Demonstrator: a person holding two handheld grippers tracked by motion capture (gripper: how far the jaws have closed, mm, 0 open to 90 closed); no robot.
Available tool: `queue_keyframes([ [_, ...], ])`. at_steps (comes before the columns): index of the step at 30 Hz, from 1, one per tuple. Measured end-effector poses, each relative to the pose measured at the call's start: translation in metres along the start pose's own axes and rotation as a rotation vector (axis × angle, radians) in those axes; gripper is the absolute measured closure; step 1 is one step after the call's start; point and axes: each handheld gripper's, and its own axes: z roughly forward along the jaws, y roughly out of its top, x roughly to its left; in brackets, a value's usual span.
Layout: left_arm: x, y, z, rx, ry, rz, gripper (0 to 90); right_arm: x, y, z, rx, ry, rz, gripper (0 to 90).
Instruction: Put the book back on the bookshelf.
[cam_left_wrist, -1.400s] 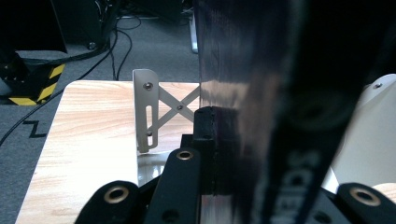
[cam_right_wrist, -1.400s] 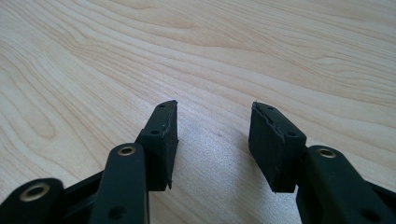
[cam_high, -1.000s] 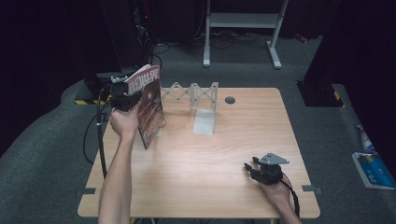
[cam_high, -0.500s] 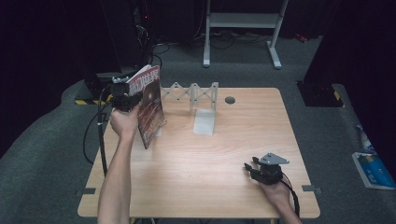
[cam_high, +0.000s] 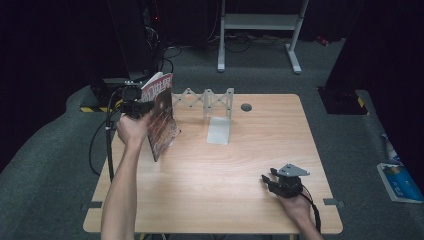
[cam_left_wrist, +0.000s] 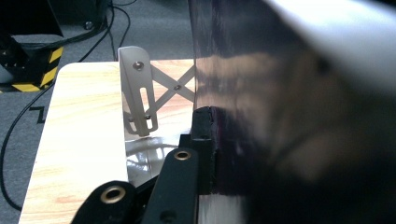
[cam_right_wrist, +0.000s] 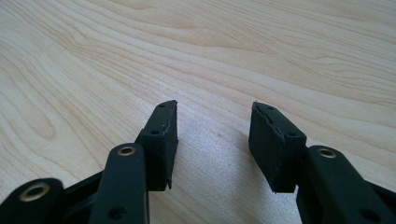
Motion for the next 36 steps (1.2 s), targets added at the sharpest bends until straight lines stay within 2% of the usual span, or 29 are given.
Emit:
queue_keyframes([
  [2,0.000,0.000,0.001,0.017,-0.003,-0.008,81.9,0.000,0.000,0.000,-0.001,0.000,0.000,52.1],
  [14,0.001,0.008,0.000,0.151,-0.005,0.017,81.7,0.000,0.000,0.000,-0.001,0.000,-0.001,52.1],
  [17,0.000,0.009,-0.001,0.165,-0.011,0.014,82.0,0.000,0.000,0.000,-0.001,0.000,-0.001,52.1],
  [25,0.000,0.009,-0.003,0.152,-0.024,0.021,83.5,0.000,0.000,0.000,-0.001,0.000,-0.001,52.1],
  [27,-0.001,0.008,-0.004,0.143,-0.033,0.012,83.6,0.000,0.000,0.000,-0.001,0.000,-0.001,52.1],
  [31,0.000,0.008,-0.005,0.114,-0.032,0.025,83.7,0.000,0.000,0.000,-0.001,0.000,-0.001,52.1],
  [36,0.000,0.008,-0.008,0.077,-0.034,0.017,83.8,0.000,0.000,0.000,0.000,0.000,-0.001,52.1],
])
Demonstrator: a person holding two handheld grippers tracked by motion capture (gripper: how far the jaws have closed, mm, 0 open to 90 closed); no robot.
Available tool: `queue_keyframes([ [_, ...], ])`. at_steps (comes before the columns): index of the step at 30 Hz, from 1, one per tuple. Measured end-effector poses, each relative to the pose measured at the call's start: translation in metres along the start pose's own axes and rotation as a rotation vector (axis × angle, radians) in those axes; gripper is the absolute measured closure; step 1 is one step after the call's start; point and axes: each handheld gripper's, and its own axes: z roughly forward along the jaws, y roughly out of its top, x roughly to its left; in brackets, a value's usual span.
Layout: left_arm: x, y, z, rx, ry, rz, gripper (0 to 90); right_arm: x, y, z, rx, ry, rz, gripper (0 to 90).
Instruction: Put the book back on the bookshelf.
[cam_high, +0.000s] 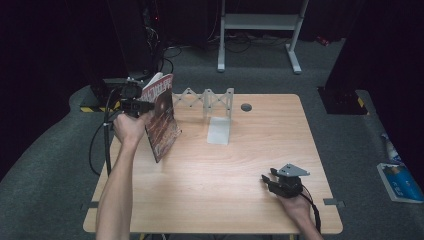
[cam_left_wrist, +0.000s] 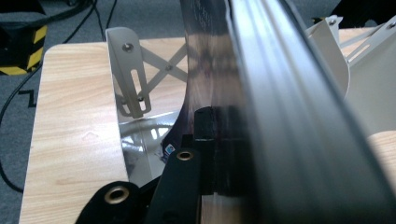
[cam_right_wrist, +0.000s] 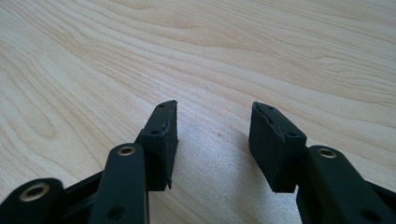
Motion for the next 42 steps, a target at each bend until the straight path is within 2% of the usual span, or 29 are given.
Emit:
queue_keyframes([
  [9,-0.002,-0.002,-0.003,-0.078,0.015,0.005,83.8,0.000,0.000,0.000,0.000,0.000,0.000,52.1],
  [13,-0.002,-0.007,0.000,-0.103,0.012,-0.010,83.8,0.000,0.000,0.000,0.000,0.000,0.000,52.1],
  [26,-0.002,-0.021,0.006,-0.199,0.038,-0.030,83.9,0.000,0.000,0.000,0.000,0.000,0.001,52.0],
  [36,-0.006,-0.032,0.013,-0.245,0.048,-0.027,83.7,0.000,0.000,0.000,0.000,0.000,0.001,52.0],
  [42,-0.008,-0.036,0.014,-0.245,0.054,-0.009,83.2,0.000,0.000,0.000,0.000,0.000,0.000,52.0],
])
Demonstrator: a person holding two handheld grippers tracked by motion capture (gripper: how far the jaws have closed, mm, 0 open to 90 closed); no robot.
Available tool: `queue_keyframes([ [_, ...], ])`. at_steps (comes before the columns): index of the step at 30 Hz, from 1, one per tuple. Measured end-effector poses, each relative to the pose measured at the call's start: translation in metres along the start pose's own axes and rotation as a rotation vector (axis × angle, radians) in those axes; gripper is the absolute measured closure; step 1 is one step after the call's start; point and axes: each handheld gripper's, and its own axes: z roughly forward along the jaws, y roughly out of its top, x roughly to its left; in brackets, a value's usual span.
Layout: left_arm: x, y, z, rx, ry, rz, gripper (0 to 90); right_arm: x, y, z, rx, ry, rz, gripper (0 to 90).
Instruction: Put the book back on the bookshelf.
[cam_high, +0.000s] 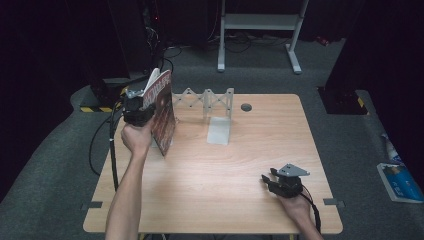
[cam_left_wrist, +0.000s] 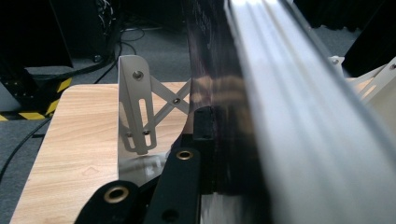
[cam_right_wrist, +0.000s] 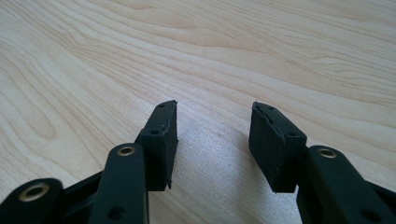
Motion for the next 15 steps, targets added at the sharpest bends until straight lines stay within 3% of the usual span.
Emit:
queue_keyframes([
  [10,0.011,-0.001,-0.003,0.055,-0.008,-0.008,81.5,0.000,0.000,0.000,-0.001,0.001,0.000,51.7],
  [15,0.016,-0.002,-0.003,0.060,-0.005,-0.019,80.5,0.000,0.000,0.000,-0.001,0.001,0.001,51.6],
])
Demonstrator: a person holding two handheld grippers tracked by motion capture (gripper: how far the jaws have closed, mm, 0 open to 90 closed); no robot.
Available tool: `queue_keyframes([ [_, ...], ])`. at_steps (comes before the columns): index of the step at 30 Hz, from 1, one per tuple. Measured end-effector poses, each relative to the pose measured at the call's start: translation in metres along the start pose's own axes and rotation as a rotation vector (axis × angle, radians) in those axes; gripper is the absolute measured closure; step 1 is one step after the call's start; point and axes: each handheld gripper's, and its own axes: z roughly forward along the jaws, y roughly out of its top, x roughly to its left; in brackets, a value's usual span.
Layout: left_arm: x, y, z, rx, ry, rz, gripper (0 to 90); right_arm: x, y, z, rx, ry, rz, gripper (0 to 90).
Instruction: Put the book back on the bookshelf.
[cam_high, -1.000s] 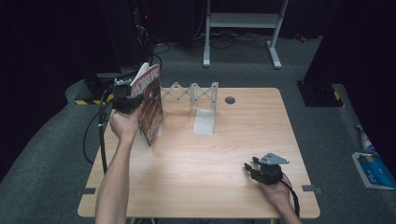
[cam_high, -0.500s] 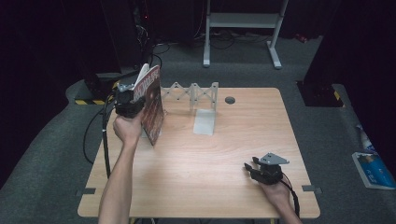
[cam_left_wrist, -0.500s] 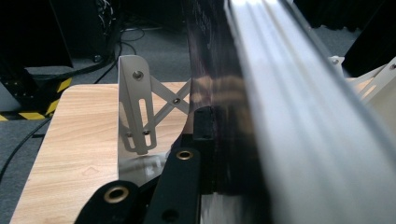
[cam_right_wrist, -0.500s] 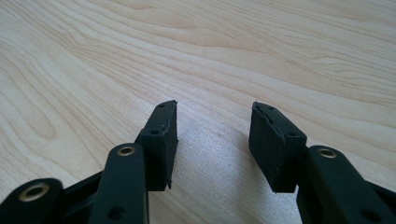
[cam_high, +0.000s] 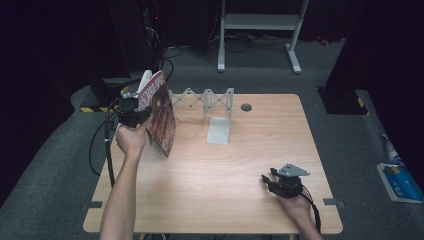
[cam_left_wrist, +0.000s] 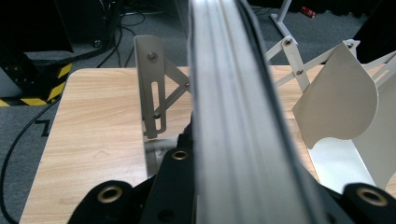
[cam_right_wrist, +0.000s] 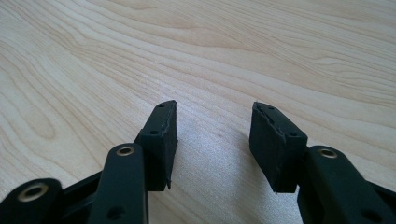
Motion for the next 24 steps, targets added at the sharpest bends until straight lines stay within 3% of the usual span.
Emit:
queue_keyframes([
  [6,0.003,-0.001,0.000,0.007,0.011,0.010,79.0,0.000,0.000,0.000,0.000,0.000,0.000,51.5],
  [15,0.008,-0.001,-0.001,0.027,0.010,-0.009,78.2,0.000,0.000,0.000,0.000,0.000,0.000,51.5],
  [24,0.012,-0.003,-0.002,0.044,0.036,-0.009,75.5,0.000,0.000,0.000,-0.001,0.000,-0.001,51.5],
])
